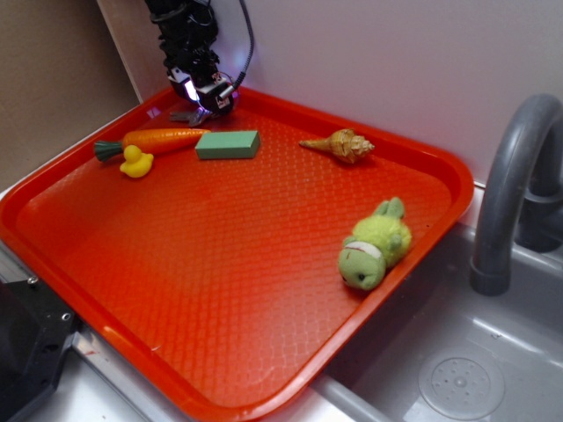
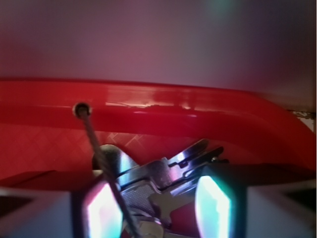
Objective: Grab the silver keys.
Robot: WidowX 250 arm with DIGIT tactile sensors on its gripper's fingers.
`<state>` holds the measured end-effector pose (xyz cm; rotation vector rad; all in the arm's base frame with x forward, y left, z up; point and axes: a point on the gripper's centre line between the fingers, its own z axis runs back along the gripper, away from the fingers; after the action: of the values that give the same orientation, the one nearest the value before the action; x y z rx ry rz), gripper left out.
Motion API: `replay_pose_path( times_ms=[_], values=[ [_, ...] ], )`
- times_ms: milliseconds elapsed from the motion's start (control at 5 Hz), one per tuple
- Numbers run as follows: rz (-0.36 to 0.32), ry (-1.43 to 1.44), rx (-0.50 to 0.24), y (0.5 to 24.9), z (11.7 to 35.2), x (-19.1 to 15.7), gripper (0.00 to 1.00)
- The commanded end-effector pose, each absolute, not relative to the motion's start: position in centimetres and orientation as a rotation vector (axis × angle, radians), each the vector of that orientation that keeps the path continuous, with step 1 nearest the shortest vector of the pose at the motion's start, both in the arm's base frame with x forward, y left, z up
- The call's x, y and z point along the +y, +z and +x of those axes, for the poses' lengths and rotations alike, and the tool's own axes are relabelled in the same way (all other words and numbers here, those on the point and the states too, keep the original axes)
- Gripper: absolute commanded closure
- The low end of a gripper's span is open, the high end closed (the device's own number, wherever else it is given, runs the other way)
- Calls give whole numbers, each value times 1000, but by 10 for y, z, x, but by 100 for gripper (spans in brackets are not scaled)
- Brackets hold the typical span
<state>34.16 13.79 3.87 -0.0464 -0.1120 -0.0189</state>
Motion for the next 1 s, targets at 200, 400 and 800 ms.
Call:
replay_pose_path(
  times_ms=[200, 400, 800],
  values=[
    [15, 7, -238, 120, 342, 142, 100],
    [37, -6, -226, 118, 343, 138, 100],
    [13, 18, -178, 106, 341, 141, 0]
  ],
)
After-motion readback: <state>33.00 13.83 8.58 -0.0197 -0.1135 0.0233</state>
